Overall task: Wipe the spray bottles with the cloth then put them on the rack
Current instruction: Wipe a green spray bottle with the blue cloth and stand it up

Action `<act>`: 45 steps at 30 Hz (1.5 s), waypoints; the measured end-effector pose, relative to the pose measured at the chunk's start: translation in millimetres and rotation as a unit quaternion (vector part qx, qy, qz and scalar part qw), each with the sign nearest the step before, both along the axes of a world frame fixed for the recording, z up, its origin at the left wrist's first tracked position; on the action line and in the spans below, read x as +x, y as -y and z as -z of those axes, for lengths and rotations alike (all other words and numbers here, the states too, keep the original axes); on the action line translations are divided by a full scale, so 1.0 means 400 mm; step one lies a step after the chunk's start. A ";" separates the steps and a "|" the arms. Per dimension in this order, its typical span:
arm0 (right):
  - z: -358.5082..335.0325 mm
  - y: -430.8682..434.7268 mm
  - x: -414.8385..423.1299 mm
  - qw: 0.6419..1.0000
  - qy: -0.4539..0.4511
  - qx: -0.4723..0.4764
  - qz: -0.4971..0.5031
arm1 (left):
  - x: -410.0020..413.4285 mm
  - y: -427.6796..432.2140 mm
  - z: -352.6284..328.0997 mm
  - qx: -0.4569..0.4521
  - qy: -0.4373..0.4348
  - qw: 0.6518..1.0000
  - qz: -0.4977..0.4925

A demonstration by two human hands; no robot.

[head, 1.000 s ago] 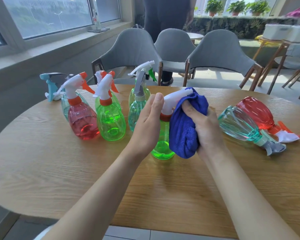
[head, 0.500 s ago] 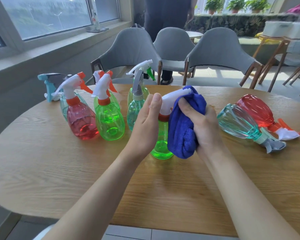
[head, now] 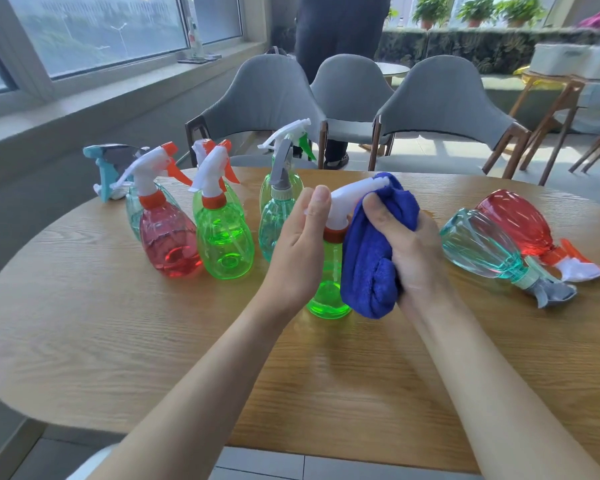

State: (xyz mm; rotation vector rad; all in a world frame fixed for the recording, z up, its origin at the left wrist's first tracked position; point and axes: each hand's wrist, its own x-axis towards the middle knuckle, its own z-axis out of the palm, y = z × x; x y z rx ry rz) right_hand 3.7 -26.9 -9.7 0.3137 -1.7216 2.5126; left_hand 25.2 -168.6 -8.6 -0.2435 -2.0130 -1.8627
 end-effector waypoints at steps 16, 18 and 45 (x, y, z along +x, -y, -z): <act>-0.007 -0.055 -0.035 0.986 0.089 -0.141 0.022 | -0.004 -0.006 -0.003 0.021 -0.017 0.999 0.018; -0.040 -0.063 -0.028 0.995 0.029 -0.086 0.039 | -0.001 -0.014 -0.001 0.018 -0.008 1.000 0.016; -0.044 -0.033 -0.022 0.992 0.070 -0.078 0.066 | -0.004 -0.015 0.003 0.030 -0.008 0.999 0.044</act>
